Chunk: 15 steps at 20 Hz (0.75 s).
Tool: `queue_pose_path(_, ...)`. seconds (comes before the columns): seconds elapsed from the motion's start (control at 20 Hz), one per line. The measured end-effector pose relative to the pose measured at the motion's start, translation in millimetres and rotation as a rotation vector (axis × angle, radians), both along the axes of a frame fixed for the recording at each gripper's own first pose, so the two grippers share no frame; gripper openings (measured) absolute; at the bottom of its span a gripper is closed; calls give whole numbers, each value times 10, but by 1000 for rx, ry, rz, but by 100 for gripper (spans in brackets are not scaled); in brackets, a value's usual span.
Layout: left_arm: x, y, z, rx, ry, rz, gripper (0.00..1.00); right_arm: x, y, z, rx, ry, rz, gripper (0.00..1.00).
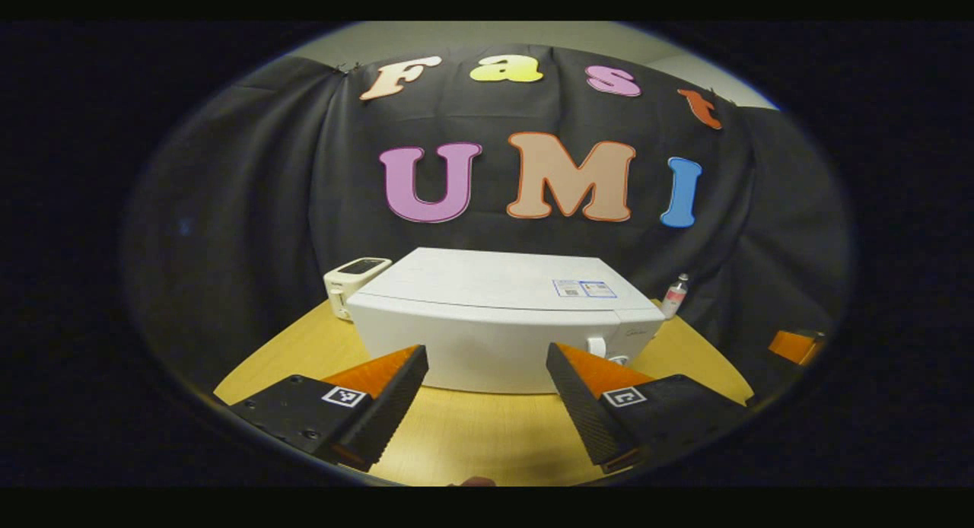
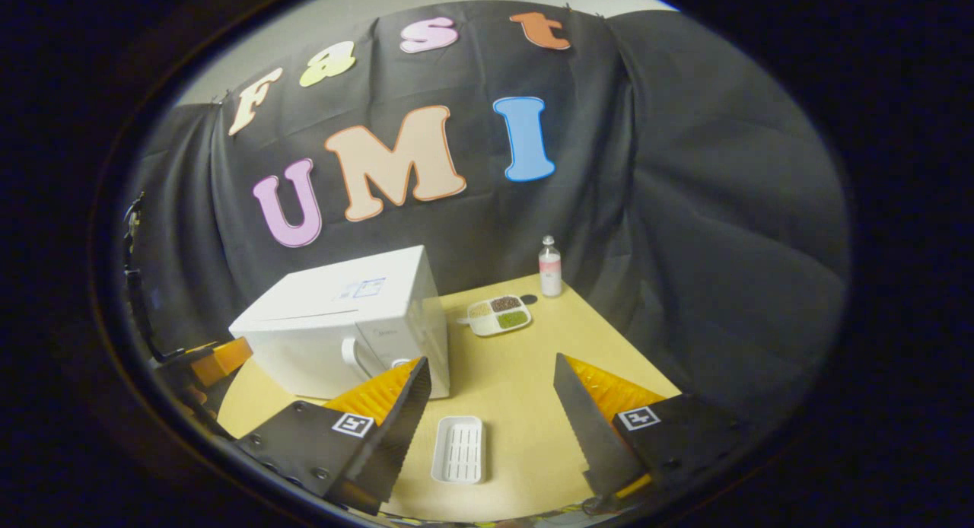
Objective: Open the microwave oven with the left hand, put the food in, and close the microwave oven.
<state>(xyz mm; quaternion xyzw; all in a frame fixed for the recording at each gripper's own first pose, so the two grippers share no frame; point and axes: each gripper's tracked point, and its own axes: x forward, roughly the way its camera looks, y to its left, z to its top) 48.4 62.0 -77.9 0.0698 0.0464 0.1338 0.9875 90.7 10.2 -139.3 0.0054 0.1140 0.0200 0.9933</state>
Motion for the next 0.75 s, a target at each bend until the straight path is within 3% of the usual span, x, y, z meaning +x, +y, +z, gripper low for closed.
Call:
queue_pose_path(0.25, -76, 67, 204, 50, -53, 40, 96, -11, 82, 367, -46, -100, 28, 99)
queue_pose_path(0.3, -78, 58, 216, 53, -56, 39, 97, -11, 106, 428, -55, -118, 34, 91)
queue_pose_path(0.35, -78, 53, 221, 49, -56, 38, 97, -14, 132, 478, -61, -131, 43, 91)
queue_pose_path(0.75, -77, -5, 159, 0, -45, 29, 97, -43, 205, 497, -46, -129, 81, 92)
